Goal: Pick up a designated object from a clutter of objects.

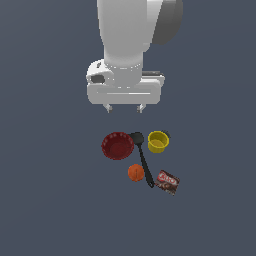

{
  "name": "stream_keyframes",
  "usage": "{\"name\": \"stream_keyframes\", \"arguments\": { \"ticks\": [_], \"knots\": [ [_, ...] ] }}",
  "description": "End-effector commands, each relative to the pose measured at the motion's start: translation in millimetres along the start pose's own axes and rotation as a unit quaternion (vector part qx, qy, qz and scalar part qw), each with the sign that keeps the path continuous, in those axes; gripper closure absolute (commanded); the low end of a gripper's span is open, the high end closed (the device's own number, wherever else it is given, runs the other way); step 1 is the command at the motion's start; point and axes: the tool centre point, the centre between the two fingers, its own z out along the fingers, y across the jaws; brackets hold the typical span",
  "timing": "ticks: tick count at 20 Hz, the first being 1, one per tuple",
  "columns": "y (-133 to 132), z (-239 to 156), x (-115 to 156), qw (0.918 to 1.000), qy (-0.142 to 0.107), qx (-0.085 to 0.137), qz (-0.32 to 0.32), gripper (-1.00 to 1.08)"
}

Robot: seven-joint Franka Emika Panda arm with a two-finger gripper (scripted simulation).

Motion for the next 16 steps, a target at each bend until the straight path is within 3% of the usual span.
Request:
{"name": "stream_keyframes", "arguments": {
  "ticks": [1,10,16],
  "knots": [
    [0,0,0,1.0,0.0,0.0,0.0,-0.92],
    [13,13,-8,0.9998,-0.021,-0.002,-0.006,-0.92],
    [13,13,-8,0.9998,-0.021,-0.002,-0.006,-0.92]
  ]
}}
